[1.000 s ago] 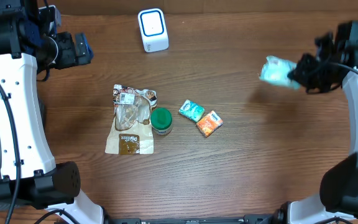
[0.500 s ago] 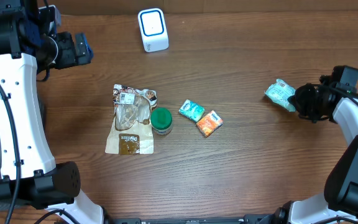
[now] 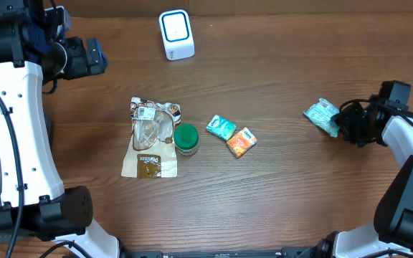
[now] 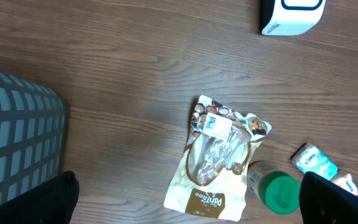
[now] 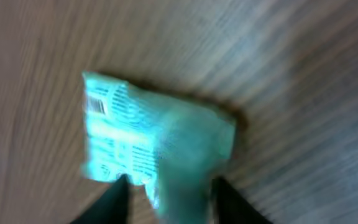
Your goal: Scan the item barcode
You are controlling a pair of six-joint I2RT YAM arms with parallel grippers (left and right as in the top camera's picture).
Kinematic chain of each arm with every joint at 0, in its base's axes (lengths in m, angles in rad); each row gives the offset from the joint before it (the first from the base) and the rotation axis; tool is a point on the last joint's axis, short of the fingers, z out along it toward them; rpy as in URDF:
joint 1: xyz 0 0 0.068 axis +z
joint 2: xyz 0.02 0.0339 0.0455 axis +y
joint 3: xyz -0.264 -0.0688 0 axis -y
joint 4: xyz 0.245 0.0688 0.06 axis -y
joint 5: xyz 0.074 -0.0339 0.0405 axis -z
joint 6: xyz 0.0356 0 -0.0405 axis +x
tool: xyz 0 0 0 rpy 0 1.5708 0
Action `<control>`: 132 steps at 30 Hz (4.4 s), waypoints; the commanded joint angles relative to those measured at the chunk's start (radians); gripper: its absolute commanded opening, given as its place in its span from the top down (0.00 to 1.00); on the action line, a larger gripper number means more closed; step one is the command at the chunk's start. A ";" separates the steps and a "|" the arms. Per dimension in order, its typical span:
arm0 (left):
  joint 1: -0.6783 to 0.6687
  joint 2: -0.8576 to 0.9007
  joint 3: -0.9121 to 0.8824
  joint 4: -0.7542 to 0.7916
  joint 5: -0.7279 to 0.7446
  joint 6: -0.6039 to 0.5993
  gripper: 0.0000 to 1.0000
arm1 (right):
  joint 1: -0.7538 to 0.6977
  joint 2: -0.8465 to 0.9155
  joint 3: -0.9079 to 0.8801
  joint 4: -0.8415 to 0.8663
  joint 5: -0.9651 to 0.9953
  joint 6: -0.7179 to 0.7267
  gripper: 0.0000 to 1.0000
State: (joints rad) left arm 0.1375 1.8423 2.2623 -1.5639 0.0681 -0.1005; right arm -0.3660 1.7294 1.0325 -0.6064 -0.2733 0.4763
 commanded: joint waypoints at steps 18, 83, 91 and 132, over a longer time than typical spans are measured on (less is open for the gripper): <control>0.000 0.004 -0.003 0.001 0.003 0.011 0.01 | 0.002 -0.014 0.429 -0.516 -0.017 -0.175 0.38; 0.000 0.004 -0.003 0.001 0.003 0.011 0.00 | 0.816 0.317 0.417 -0.202 -0.131 -0.045 0.86; 0.000 0.004 -0.003 0.001 0.003 0.011 0.01 | 0.753 0.209 0.510 -0.418 0.059 -0.032 0.84; 0.000 0.004 -0.003 0.001 0.003 0.011 0.01 | 0.874 0.196 0.336 -0.656 0.209 -0.159 0.96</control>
State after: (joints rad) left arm 0.1375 1.8423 2.2623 -1.5635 0.0681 -0.1005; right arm 0.4931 1.9369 1.3907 -1.2781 -0.0772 0.3202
